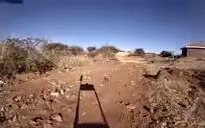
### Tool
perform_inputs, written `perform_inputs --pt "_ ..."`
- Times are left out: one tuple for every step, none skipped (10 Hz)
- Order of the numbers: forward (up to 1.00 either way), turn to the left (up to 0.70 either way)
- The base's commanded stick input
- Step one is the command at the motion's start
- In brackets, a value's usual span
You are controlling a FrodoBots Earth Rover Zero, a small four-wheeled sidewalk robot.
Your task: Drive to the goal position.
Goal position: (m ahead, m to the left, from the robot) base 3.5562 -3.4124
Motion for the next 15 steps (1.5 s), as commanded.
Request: perform_inputs --pt "0.5 0.0" --pt "0.5 0.0" --pt "0.5 0.0" --pt "0.5 0.0" --pt "0.5 0.0" --pt "0.5 0.0" --pt "0.5 0.0" --pt "0.5 0.0" --pt "0.5 0.0" --pt "0.5 -0.04" --pt "0.5 -0.19" --pt "0.5 -0.5" --pt "0.5 -0.48" --pt "0.5 -0.22" --pt "0.5 0.0"
